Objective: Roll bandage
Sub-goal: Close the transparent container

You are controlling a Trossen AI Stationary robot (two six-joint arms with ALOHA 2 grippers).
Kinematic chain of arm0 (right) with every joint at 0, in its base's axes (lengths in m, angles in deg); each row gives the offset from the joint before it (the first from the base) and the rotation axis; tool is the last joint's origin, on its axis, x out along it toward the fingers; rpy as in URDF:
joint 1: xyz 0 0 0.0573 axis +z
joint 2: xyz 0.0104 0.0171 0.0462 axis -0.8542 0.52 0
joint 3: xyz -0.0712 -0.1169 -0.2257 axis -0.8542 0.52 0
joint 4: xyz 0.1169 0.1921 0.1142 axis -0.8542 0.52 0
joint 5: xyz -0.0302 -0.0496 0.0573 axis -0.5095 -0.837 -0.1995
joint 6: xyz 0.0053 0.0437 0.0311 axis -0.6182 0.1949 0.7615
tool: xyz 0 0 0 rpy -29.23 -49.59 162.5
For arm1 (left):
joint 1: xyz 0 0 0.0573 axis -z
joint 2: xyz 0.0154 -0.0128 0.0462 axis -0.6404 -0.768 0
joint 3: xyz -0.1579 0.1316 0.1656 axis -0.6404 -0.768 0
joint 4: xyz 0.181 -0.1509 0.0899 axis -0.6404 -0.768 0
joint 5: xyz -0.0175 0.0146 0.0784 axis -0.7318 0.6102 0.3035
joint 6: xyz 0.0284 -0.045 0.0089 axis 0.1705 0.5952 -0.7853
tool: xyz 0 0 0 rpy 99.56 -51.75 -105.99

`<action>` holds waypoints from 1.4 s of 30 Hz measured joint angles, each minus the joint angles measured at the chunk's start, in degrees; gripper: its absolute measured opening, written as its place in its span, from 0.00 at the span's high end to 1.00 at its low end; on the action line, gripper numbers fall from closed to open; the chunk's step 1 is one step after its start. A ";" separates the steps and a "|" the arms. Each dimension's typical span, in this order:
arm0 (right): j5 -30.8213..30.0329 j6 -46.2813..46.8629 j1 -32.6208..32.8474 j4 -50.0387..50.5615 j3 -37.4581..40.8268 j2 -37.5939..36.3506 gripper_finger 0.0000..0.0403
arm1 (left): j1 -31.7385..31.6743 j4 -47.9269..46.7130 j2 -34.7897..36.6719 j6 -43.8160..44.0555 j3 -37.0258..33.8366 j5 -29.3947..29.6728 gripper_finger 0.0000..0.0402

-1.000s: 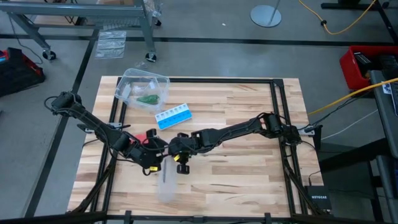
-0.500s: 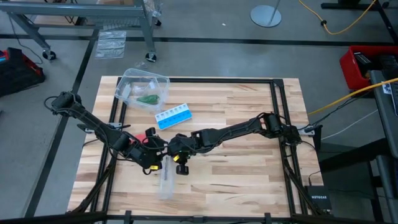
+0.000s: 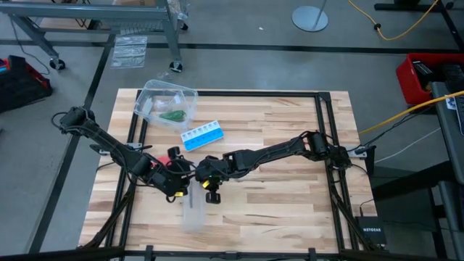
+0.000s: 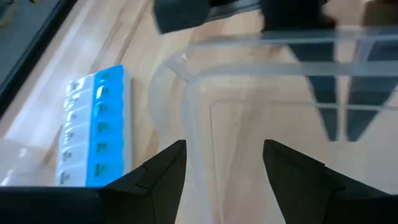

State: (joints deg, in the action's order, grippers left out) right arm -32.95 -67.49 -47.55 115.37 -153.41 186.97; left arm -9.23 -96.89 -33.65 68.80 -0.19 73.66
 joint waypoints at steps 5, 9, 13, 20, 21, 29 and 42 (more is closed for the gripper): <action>-0.01 0.02 0.00 -0.04 0.00 0.00 0.90 | 0.00 -1.13 0.57 1.40 0.00 3.14 0.49; -0.02 0.02 0.00 -0.11 0.00 0.00 0.90 | 0.00 -1.25 0.94 1.47 0.00 5.62 0.49; 0.00 -0.72 0.00 -0.67 0.00 0.00 0.90 | 0.00 -1.23 0.94 -0.25 -0.02 5.04 0.49; 0.00 -1.22 0.00 -3.15 0.00 0.00 0.90 | 0.00 -1.17 0.94 -3.38 -0.02 1.00 0.49; 0.00 -1.22 0.00 -3.56 0.00 0.00 0.90 | 0.00 -1.20 0.92 -3.39 -0.02 0.95 0.49; 0.03 -1.22 0.00 -5.33 0.00 0.00 0.90 | 0.00 -1.11 0.93 -3.34 -0.02 0.20 0.49; -0.45 -1.01 -0.76 -7.03 -0.04 0.00 0.90 | 0.07 -0.76 0.90 -6.53 -0.02 -4.67 0.49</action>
State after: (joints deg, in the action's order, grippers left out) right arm -33.40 -68.50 -48.31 108.33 -153.45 186.97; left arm -9.17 -97.65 -32.75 62.27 -0.21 68.99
